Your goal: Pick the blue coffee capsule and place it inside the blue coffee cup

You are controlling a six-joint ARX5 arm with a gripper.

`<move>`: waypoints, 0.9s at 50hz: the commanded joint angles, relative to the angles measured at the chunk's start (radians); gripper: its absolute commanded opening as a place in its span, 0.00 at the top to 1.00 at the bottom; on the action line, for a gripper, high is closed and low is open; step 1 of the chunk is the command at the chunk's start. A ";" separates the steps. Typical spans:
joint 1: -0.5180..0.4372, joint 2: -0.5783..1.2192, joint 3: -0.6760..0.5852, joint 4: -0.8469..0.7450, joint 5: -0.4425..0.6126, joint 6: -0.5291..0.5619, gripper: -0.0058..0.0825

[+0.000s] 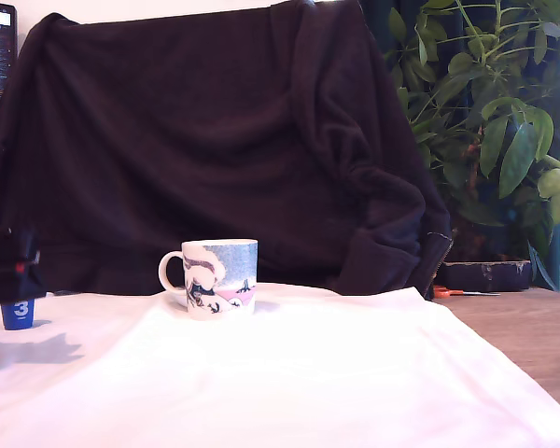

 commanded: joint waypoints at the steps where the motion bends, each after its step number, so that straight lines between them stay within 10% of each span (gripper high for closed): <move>1: 0.019 0.044 0.018 0.024 -0.005 0.010 0.16; 38: 0.104 0.242 0.172 0.053 0.080 0.018 0.17; 45: 0.109 0.242 0.172 0.029 0.144 0.052 0.31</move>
